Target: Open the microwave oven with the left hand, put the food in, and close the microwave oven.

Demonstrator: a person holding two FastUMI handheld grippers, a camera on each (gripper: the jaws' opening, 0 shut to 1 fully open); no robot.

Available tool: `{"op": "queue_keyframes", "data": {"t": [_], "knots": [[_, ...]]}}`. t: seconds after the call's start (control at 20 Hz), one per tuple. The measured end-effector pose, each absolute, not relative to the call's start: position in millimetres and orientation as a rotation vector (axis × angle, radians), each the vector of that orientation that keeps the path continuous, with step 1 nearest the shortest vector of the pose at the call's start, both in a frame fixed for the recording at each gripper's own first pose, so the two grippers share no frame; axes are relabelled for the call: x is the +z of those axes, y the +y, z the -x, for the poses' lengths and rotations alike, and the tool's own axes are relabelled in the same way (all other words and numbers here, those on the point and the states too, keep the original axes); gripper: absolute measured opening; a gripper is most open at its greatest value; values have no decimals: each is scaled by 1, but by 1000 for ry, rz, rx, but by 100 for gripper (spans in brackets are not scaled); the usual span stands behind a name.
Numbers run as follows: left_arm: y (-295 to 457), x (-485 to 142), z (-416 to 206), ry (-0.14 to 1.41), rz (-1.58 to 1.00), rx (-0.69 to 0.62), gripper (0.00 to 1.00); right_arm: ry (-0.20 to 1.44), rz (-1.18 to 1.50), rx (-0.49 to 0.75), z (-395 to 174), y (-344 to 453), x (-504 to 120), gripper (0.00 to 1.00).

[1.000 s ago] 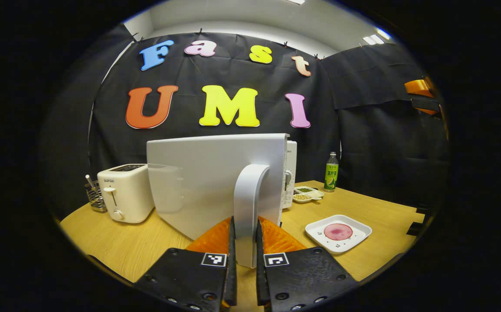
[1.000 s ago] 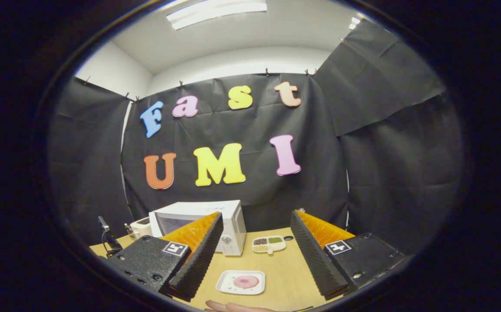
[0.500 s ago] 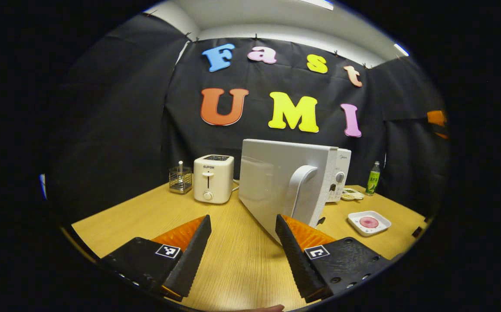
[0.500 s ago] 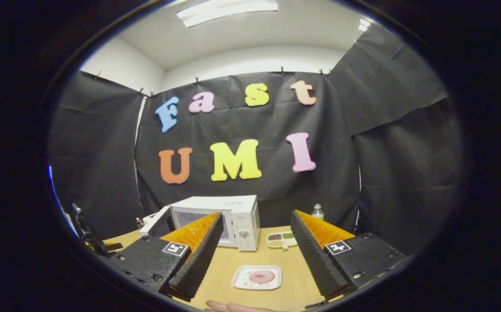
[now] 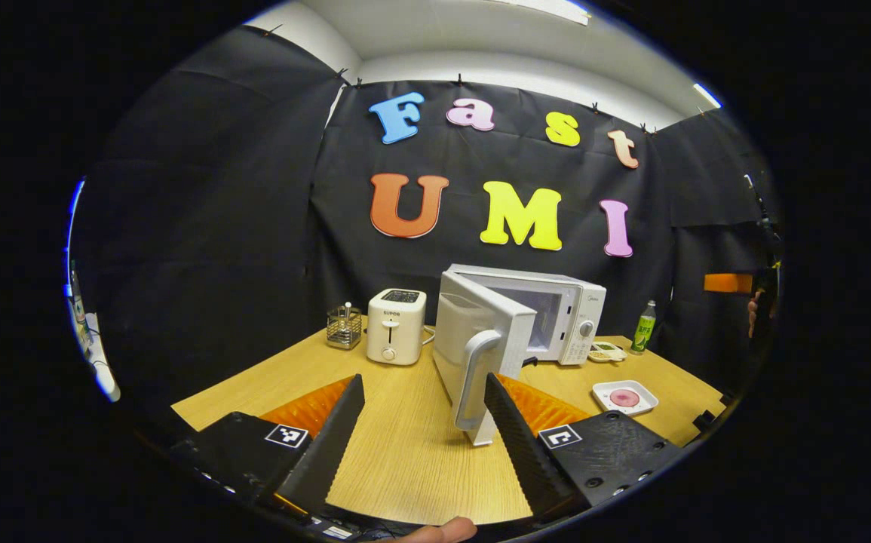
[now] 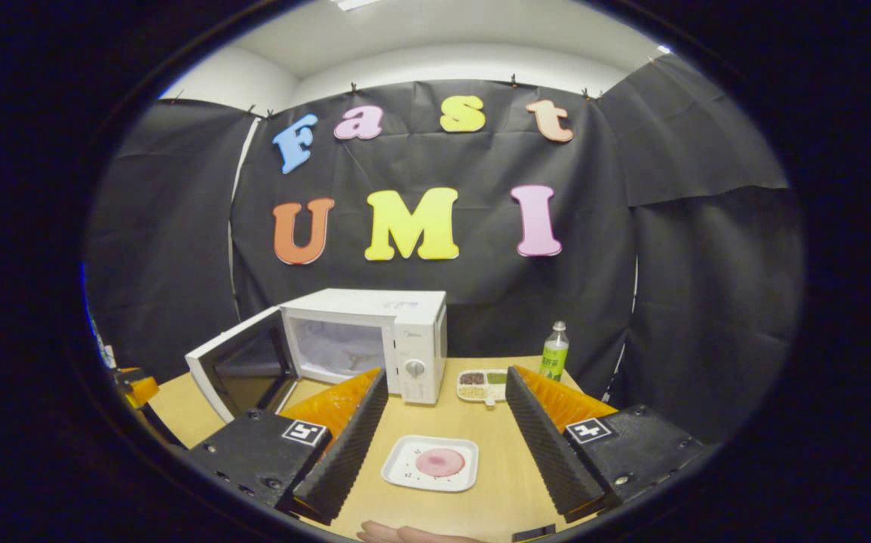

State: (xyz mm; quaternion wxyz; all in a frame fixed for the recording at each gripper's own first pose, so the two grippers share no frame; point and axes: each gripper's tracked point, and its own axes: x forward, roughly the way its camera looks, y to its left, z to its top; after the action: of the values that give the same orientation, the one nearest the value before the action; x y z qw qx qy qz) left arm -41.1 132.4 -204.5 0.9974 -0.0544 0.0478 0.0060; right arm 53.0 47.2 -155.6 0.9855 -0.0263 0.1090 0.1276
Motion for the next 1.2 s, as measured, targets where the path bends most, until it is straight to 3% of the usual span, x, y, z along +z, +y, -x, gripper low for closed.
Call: {"op": "queue_keyframes", "data": {"t": [0.05, 0.15, 0.2, 0.3, 0.35, 0.4, 0.45, 0.6, 0.65, 0.7, 0.75, 0.8, 0.85, 1.05, 1.1, 1.15, 1.2], "knots": [[132, -197, 41, 96, 107, 18, 95, 249, 70, 258, -60, 45, -163, 90], [127, -182, 39, 97, 115, 28, 95, 317, 105, 266, -74, 40, -181, 91], [123, -172, 37, 87, 118, 26, 95, 359, 116, 270, -82, 37, -190, 100], [115, -152, 31, 64, 116, 24, 95, 462, 118, 284, -98, 31, -214, 100], [112, -143, 28, 52, 108, 28, 95, 517, 112, 292, -106, 30, -226, 91], [109, -134, 24, 43, 100, 31, 95, 578, 107, 292, -114, 25, -238, 91], [104, -128, 20, 39, 98, 28, 95, 642, 96, 297, -120, 21, -252, 99], [94, -116, 8, 46, 78, 41, 95, 858, 9, 339, -133, 20, -297, 95], [92, -112, 6, 45, 69, 47, 95, 930, -26, 355, -135, 19, -313, 90], [88, -109, 4, 42, 67, 50, 95, 994, -54, 363, -139, 17, -329, 77], [82, -105, 2, 38, 70, 43, 95, 1050, -76, 361, -141, 12, -344, 83], [77, -104, 0, 36, 74, 35, 95, 1102, -88, 364, -144, 9, -358, 82], [73, -104, -4, 35, 79, 31, 95, 1144, -103, 366, -145, 7, -373, 69], [62, -105, -10, 48, 78, 30, 95, 1304, -168, 403, -145, 14, -418, 64], [58, -105, -13, 54, 79, 27, 95, 1335, -191, 410, -144, 19, -423, 49], [57, -105, -13, 55, 78, 26, 95, 1378, -205, 429, -140, 24, -430, 53], [56, -105, -14, 54, 72, 26, 95, 1431, -212, 453, -133, 27, -435, 36]]}}
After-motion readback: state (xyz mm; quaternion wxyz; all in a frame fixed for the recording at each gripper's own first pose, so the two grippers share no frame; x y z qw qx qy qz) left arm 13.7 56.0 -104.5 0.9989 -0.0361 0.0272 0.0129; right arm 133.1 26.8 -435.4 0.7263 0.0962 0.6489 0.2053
